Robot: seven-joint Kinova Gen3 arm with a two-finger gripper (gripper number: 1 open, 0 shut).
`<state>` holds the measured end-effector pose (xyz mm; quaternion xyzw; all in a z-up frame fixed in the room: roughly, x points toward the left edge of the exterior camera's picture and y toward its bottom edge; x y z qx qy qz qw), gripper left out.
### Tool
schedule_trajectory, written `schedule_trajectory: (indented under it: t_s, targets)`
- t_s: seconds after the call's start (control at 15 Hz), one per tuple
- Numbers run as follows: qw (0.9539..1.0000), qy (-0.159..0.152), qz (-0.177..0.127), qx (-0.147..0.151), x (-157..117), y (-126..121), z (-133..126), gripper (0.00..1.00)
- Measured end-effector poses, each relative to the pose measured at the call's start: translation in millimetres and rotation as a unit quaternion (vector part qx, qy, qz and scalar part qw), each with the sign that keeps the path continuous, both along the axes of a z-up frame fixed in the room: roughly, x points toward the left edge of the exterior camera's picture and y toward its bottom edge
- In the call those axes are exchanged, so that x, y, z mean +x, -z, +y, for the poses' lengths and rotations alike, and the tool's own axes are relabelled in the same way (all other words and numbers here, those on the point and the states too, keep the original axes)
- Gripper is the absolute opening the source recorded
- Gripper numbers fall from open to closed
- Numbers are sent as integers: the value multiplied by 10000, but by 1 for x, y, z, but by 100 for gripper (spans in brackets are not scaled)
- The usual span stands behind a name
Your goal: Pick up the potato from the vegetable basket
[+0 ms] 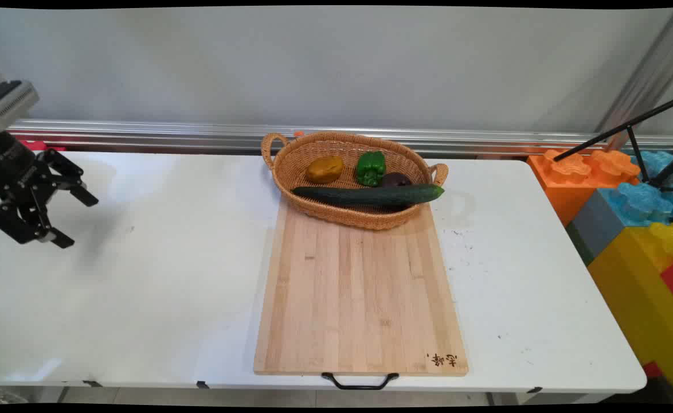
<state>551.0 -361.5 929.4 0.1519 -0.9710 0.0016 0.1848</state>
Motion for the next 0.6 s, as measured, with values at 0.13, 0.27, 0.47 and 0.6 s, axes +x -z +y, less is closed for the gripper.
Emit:
schedule_trajectory:
  t_s: [0.13,0.27,0.47,0.6]
  targets:
    - [9999,-107,74,-11,-6,5,0,100]
    - [9997,-197,144,-59,-15,8,-2,100]
    - [9989,-343,251,-216,-38,6,-7,100]
    - [9976,-477,312,-396,-61,3,-13,100]
